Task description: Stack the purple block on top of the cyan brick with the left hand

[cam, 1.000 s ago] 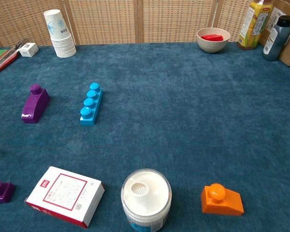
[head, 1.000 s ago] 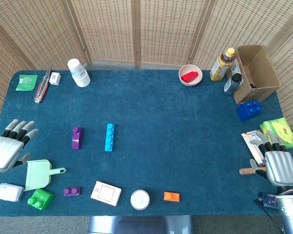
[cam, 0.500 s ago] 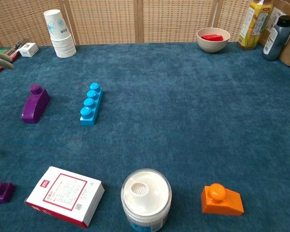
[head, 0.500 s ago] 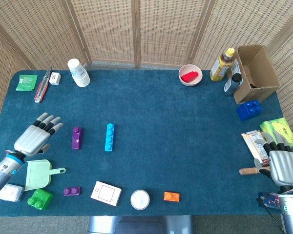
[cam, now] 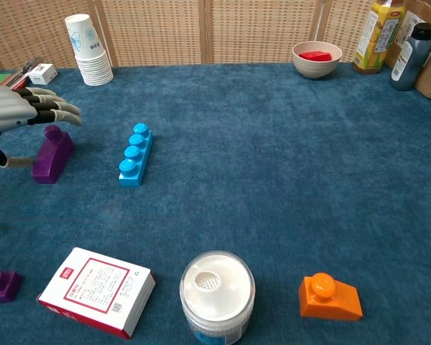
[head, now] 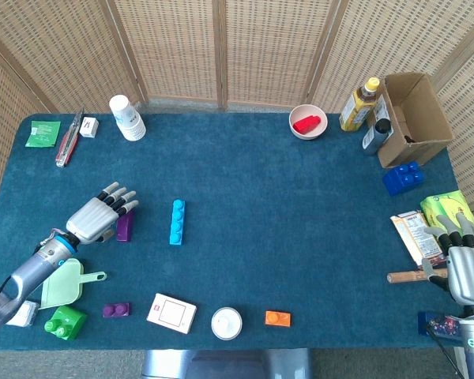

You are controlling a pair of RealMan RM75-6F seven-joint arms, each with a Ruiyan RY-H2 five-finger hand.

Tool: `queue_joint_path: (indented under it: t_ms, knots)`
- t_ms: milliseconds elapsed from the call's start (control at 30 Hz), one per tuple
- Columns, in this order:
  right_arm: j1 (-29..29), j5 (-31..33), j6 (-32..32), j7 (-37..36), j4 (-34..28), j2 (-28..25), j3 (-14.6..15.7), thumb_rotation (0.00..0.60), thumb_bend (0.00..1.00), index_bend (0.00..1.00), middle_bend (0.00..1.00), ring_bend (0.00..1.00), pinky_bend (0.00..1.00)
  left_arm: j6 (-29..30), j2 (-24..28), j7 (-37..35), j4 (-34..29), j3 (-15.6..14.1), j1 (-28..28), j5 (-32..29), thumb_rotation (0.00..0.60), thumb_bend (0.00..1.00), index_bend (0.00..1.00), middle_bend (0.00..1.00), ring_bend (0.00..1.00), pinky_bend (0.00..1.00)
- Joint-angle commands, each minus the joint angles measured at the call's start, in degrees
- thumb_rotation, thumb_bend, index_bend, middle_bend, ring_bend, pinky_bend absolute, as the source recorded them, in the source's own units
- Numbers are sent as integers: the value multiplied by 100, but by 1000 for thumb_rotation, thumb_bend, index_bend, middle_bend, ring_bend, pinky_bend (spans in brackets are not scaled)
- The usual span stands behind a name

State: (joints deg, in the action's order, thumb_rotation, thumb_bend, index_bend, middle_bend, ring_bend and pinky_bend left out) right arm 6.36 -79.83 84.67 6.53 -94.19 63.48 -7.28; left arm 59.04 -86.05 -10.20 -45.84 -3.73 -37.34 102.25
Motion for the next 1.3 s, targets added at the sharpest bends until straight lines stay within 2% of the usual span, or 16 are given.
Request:
queue_joint_path:
  t_ms: [33,167,500,733,933,1167,1300]
  knots:
    - [-15,12,13,7,-24,-16,-4,599,310,293,172,0,142,0,-191,-113,228,-66,-116,33,600,374,95,32,0,0]
    - [-44,38,31,17,-56,-40,-5,600,311,293,172,0,142,22,-379,-287,449,-115,-218,31,600,375,124,34,0,0]
    - [-130,50,124,-30,-86,-83,-7,600,307,293,172,0,142,52,-623,-746,687,-230,-408,-8,600,375,333,64,0,0]
    - [-189,54,189,-52,-108,-115,-11,600,298,293,172,0,142,121,-684,-1016,754,-296,-476,-59,600,374,496,124,22,0]
    - [-220,49,223,-38,-142,-130,-13,600,290,294,173,0,142,138,-662,-1217,722,-329,-509,-131,600,374,588,177,54,0]
    - [-235,39,259,-7,-183,-128,-31,600,287,294,172,0,142,433,-428,-1470,655,-447,-650,44,600,373,612,211,84,0]
    - [-219,34,252,28,-201,-81,-42,600,287,294,172,0,143,795,-160,-1604,571,-509,-746,206,600,371,620,226,97,0]
